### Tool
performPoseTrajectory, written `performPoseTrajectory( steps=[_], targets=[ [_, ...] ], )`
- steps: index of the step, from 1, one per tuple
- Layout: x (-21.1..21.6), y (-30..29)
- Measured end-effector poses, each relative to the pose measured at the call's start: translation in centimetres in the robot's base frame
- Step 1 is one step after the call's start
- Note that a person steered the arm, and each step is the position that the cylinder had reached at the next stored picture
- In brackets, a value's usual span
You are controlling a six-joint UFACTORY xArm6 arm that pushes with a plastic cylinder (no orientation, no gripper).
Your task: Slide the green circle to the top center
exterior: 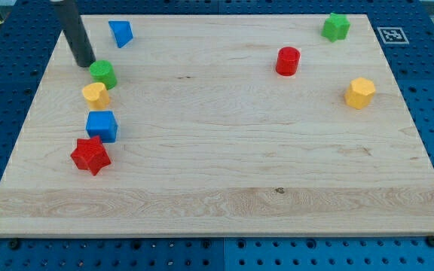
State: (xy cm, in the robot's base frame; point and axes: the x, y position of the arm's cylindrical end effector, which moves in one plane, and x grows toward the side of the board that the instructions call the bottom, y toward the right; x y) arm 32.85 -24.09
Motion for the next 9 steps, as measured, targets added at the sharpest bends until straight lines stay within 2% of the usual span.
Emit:
performPoseTrajectory(
  steps=[2,4,6,9],
  targets=[
    [3.5,1.0],
    [1.8,6.1],
    [5.6,7.5],
    [4.2,14.2]
  ],
)
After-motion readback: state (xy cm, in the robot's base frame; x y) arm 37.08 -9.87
